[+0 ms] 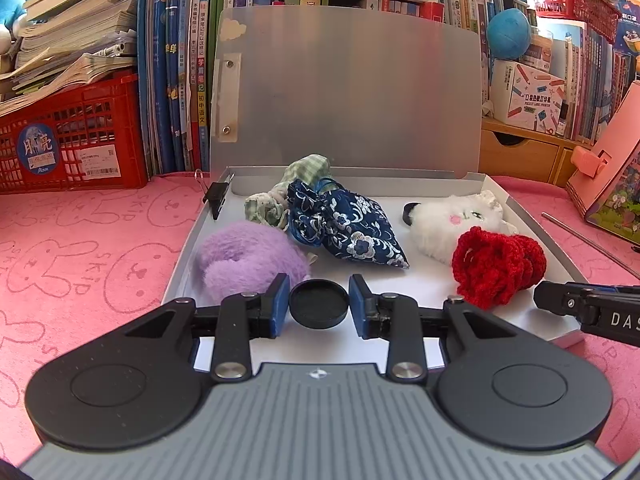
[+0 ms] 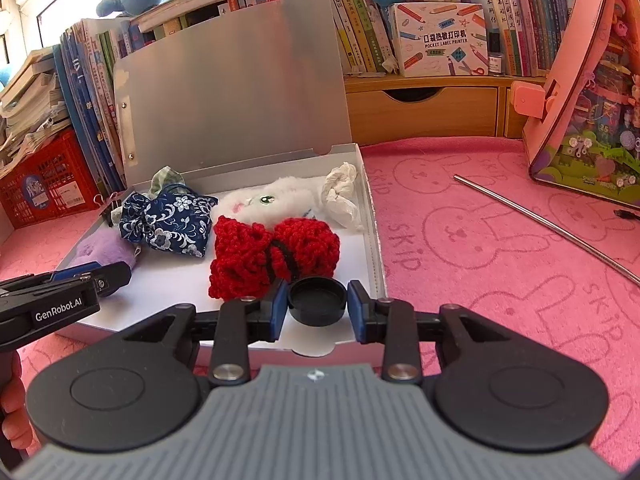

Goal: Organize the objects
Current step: 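Carry both held black lens caps over the white box, then open both grippers to drop the lens caps into the box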

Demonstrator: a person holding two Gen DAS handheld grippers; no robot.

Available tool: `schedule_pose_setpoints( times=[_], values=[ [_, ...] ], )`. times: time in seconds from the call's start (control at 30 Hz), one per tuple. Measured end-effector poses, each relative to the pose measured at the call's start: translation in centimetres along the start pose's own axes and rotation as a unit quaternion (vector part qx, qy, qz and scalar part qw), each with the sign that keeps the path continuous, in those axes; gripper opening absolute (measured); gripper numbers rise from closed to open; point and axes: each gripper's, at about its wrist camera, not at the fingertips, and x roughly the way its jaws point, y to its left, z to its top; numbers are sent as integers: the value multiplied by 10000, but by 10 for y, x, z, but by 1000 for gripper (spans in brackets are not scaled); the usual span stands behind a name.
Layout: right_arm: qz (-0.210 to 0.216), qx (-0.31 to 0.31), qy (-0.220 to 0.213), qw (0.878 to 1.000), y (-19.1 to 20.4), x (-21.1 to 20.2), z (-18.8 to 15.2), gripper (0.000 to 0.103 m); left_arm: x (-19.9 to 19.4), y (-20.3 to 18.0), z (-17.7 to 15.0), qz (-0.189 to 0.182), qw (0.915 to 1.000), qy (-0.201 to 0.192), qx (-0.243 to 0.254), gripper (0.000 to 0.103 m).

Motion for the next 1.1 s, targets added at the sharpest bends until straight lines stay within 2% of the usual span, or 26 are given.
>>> schedule_pose_setpoints(
  times=[0.53, 0.87, 0.9, 0.97, 1.03, 1.1],
  values=[
    [3, -68, 205, 9998, 4, 29, 14, 37, 26, -1, 9, 125, 9998, 78, 165, 38],
    [-80, -215, 157, 9996, 8, 33, 12, 39, 35, 5, 8, 101, 9996, 268, -55, 38],
    [-105, -227, 145, 9996, 8, 33, 11, 40, 35, 6, 8, 108, 9995, 295, -59, 39],
    [-122, -234, 113, 9996, 9, 31, 11, 55, 34, 6, 8, 101, 9995, 305, -55, 39],
    [-92, -201, 103, 9997, 8, 29, 10, 56, 32, 6, 8, 76, 9994, 328, -63, 47],
    [-93, -167, 80, 9998, 8, 25, 11, 58, 27, 6, 7, 78, 9995, 291, -100, 63]
  ],
)
